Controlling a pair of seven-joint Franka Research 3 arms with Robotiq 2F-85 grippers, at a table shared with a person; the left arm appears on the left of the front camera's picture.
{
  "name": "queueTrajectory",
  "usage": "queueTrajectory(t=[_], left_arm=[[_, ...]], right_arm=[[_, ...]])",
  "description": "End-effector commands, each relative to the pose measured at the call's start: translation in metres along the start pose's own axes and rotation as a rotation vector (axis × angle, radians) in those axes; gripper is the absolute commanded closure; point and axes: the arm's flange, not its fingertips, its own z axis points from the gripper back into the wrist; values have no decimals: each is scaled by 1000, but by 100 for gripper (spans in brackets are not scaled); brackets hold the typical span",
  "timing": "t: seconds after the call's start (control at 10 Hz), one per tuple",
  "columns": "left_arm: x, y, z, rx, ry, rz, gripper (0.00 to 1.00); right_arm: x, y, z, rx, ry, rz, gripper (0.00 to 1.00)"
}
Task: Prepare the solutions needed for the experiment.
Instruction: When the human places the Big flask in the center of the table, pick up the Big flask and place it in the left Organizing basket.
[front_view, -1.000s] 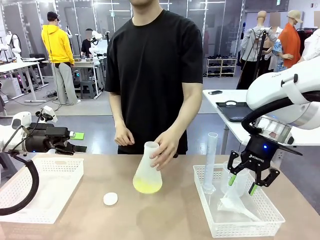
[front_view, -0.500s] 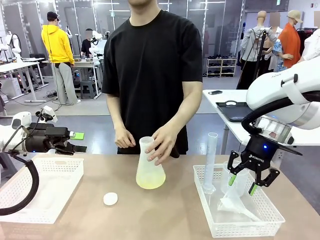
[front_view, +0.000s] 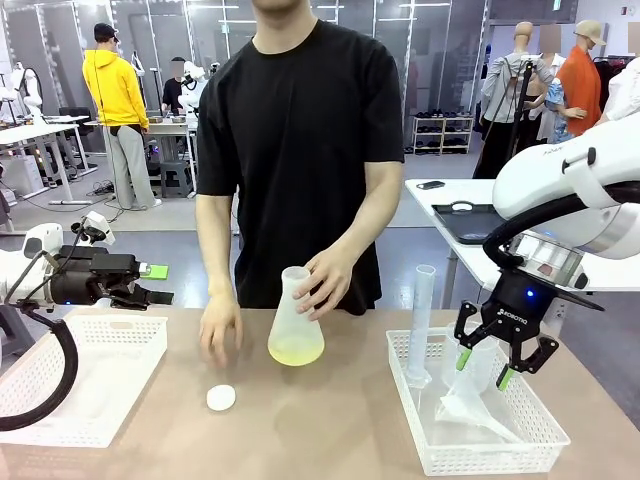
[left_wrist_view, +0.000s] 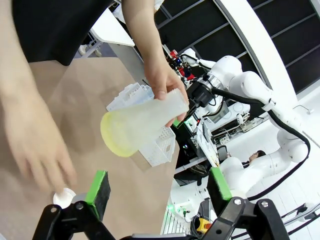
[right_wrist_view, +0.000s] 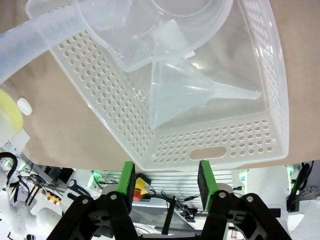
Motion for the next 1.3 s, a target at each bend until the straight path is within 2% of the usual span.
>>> queueTrajectory(t=[0.0, 0.3, 0.5, 0.8, 0.9, 1.1, 1.2], left_arm=[[2, 0, -2, 14, -4, -21, 0], [2, 0, -2, 14, -4, -21, 0], [2, 0, -2, 14, -4, -21, 0], [2, 0, -2, 14, -4, -21, 0], [2, 0, -2, 14, -4, -21, 0], [2, 0, -2, 14, -4, -21, 0], [2, 0, -2, 14, -4, -21, 0]], right_arm=[[-16, 2, -3, 43, -49, 29, 36], [-51, 26, 15, 82, -277, 118, 36], [-61, 23, 20, 211, -380, 163, 36], [-64, 0, 23, 507, -350, 254, 36], [-61, -6, 20, 574, -370, 260, 36], [-54, -17, 18, 786, -291, 350, 36], [-50, -20, 19, 824, -273, 360, 36]])
